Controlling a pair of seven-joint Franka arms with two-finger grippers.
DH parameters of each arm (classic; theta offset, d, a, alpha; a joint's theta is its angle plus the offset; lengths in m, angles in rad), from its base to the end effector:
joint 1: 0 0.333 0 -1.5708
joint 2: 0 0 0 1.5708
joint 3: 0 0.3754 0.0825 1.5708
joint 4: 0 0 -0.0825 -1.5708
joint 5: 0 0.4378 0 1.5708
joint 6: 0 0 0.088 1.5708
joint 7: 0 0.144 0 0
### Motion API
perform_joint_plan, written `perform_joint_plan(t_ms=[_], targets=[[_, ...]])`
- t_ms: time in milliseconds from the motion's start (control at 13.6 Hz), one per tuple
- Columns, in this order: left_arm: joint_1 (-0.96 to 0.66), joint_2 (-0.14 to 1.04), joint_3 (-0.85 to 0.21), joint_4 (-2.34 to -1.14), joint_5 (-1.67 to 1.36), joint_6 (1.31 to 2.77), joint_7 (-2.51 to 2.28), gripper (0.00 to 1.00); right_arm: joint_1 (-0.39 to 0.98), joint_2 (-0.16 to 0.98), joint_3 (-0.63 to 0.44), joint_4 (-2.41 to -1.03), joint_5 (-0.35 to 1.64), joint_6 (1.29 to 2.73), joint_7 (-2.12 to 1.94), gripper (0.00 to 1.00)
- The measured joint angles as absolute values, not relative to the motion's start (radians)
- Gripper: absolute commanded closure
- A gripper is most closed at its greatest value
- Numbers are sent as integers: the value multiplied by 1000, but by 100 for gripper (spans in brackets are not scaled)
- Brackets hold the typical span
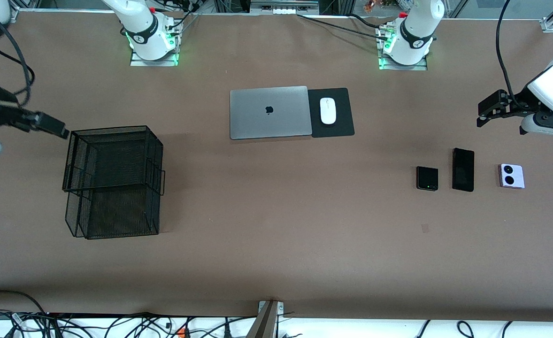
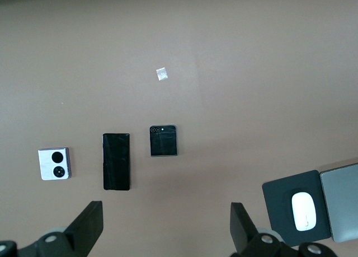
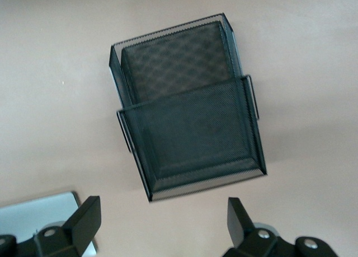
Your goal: Place phones with both arms
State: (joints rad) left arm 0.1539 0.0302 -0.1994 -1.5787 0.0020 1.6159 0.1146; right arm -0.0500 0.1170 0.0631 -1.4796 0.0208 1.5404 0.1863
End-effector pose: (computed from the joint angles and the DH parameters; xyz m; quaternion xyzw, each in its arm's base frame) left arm 0.6227 -0.0262 0.6285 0.9968 -0.0799 0.0039 0.0019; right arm 0.6452 0.0091 0.6189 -0.9958 0.0865 0.0292 0.0112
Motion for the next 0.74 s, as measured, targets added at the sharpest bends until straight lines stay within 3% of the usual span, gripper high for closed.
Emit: perform_joint_plan(t_ms=[735], targets=[[154, 30, -199, -1579, 2, 1616, 115, 0, -29, 145, 51, -1493, 21, 1543, 143, 0]])
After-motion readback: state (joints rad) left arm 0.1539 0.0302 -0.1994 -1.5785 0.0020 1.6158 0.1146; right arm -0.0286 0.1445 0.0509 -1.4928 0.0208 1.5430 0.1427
